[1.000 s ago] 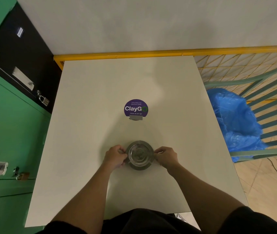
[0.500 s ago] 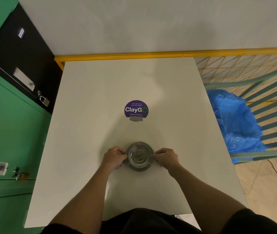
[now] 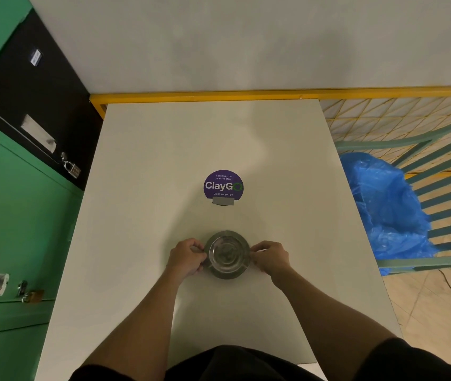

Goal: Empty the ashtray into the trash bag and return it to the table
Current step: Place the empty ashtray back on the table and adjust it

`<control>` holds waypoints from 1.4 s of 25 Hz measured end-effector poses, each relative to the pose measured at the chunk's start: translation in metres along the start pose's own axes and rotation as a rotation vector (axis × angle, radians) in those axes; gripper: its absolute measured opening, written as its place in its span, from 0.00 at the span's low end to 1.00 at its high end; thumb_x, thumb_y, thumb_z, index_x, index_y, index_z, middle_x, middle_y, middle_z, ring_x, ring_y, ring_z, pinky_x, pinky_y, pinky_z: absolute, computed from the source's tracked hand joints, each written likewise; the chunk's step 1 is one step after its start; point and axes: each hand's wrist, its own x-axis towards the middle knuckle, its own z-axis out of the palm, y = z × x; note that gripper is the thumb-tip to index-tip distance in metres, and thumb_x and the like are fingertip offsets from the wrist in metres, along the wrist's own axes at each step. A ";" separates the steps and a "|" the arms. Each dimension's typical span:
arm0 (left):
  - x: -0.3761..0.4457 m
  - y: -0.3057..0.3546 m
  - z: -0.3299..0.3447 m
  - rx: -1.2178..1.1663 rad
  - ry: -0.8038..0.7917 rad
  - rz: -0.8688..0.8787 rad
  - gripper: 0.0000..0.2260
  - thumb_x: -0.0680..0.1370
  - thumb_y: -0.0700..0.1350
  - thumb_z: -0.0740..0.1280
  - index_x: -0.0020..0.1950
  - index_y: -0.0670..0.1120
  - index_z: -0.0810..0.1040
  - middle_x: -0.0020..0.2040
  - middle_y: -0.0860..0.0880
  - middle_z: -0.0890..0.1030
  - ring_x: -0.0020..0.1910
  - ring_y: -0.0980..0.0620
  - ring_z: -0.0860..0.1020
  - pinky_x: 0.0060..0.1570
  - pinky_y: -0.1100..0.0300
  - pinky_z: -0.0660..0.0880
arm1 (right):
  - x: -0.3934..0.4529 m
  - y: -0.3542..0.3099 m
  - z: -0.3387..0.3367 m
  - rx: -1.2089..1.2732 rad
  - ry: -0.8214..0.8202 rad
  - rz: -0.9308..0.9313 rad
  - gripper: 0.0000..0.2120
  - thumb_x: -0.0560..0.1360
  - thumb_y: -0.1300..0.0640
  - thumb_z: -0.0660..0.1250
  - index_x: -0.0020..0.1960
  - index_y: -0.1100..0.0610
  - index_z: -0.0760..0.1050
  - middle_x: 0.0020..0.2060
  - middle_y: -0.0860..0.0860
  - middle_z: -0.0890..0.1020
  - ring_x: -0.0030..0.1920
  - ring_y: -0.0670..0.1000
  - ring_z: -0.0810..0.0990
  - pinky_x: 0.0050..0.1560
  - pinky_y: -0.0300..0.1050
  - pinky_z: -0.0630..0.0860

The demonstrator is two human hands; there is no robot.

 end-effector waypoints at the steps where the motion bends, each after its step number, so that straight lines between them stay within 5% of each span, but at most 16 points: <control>1: 0.004 0.003 -0.001 0.000 0.006 0.003 0.05 0.72 0.38 0.72 0.43 0.47 0.80 0.36 0.42 0.84 0.25 0.49 0.80 0.27 0.60 0.76 | 0.003 -0.004 0.000 0.000 -0.002 -0.003 0.03 0.69 0.58 0.76 0.38 0.52 0.83 0.38 0.51 0.84 0.38 0.50 0.80 0.31 0.39 0.73; 19: 0.106 0.085 -0.028 -0.059 0.091 0.049 0.05 0.72 0.39 0.73 0.43 0.48 0.81 0.34 0.43 0.84 0.25 0.49 0.80 0.29 0.62 0.75 | 0.089 -0.114 -0.012 0.035 0.052 -0.048 0.06 0.69 0.62 0.74 0.36 0.53 0.83 0.37 0.53 0.84 0.38 0.52 0.79 0.32 0.40 0.72; 29: 0.144 0.111 -0.035 -0.073 0.121 0.042 0.05 0.71 0.40 0.72 0.44 0.49 0.82 0.33 0.44 0.84 0.25 0.50 0.81 0.22 0.66 0.72 | 0.121 -0.143 -0.011 0.026 0.071 -0.057 0.06 0.69 0.62 0.73 0.37 0.53 0.83 0.40 0.55 0.85 0.37 0.53 0.79 0.35 0.41 0.73; 35: 0.149 0.110 -0.033 -0.049 0.106 0.044 0.05 0.70 0.40 0.71 0.42 0.51 0.81 0.34 0.42 0.85 0.29 0.46 0.83 0.34 0.60 0.79 | 0.125 -0.144 -0.011 0.024 0.078 -0.045 0.07 0.69 0.62 0.72 0.36 0.52 0.82 0.41 0.55 0.85 0.39 0.53 0.80 0.38 0.43 0.75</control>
